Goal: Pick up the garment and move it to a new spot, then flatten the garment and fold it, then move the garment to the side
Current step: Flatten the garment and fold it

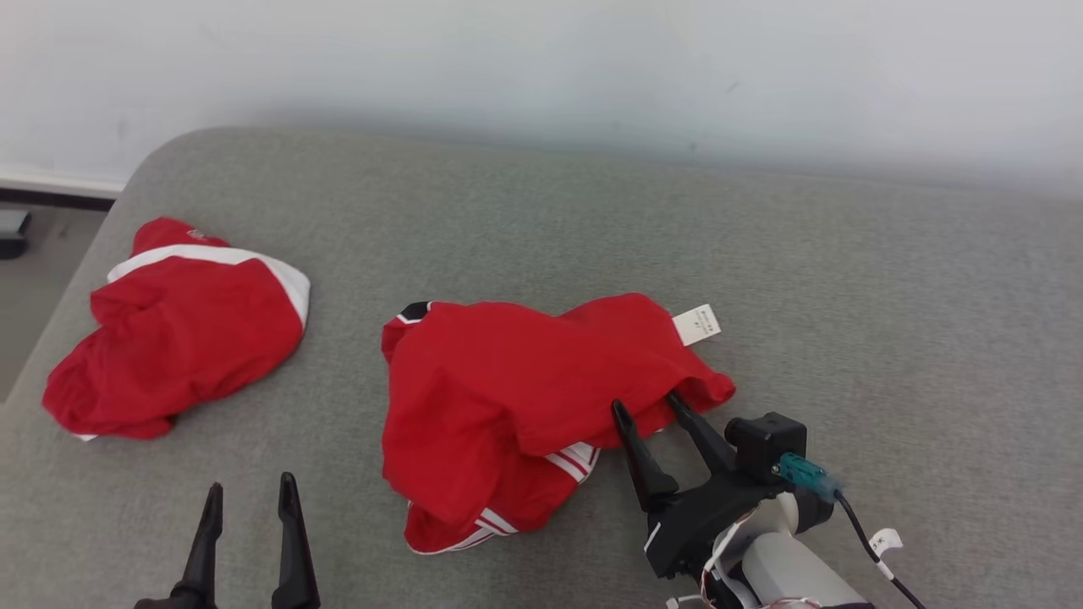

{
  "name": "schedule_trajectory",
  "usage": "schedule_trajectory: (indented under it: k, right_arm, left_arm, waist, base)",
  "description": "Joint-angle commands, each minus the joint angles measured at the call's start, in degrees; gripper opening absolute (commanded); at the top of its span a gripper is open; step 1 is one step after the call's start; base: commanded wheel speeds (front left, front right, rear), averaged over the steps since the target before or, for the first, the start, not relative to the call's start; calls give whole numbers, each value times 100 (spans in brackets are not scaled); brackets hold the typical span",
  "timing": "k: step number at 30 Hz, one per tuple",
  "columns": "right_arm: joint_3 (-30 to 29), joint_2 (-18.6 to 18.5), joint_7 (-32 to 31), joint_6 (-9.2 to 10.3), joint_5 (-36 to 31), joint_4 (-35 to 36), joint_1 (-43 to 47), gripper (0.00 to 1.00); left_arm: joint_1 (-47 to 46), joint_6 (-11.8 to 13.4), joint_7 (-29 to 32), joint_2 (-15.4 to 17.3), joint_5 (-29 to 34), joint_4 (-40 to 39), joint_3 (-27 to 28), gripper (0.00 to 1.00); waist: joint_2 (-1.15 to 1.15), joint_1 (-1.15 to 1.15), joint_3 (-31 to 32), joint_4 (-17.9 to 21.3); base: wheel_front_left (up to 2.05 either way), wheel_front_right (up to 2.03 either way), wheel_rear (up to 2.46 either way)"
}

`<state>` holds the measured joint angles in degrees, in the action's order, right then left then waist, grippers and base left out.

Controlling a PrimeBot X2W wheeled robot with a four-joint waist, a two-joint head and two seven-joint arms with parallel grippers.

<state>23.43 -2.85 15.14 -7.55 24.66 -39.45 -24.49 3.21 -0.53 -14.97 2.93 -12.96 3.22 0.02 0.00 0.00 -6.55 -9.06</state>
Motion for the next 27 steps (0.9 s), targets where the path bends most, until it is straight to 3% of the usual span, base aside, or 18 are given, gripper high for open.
schedule_trajectory:
  k: [1, 4, 5, 6, 10, 15, 27]
  right_arm:
    - [45, -1, 11, 13, 70, -158, -148, 100]
    - [91, 0, 11, 13, 130, -330, -284, 100]
    - [104, -2, 10, 13, 149, -422, -328, 75]
    - [160, -2, 10, 13, 181, -502, -355, 0]
    - [114, -4, 10, 13, 173, -481, -457, 0]
    - [-190, -100, 10, 13, -131, -146, -277, 0]
    - [-807, -1343, 11, 13, -148, 427, -212, 0]
  left_arm:
    - [-81, 2, -24, -7, -37, 26, -34, 100]
    - [-94, 7, -24, -7, -43, 39, -66, 100]
    - [-94, 4, -23, -7, -47, 47, -77, 100]
    - [-83, 10, -24, -7, -48, 57, -77, 100]
    - [17, 29, -23, -8, -71, 73, -14, 100]
    - [148, -32, -24, -6, -87, 155, 95, 100]
    - [82, -142, -23, -6, -36, 330, 7, 100]
  waist:
    - [0, 0, -115, -211]
    - [0, 0, -139, -295]
    - [0, 0, -140, -330]
    - [0, 0, -136, -350]
    - [0, 0, -82, -315]
    - [0, 0, 67, -7]
    - [0, 0, 351, 585]
  base:
    - [0, 0, 0]
    - [0, 0, 0]
    - [0, 0, 0]
    - [0, 0, 0]
    - [0, 0, 0]
    - [0, 0, 0]
    - [0, 0, 0]
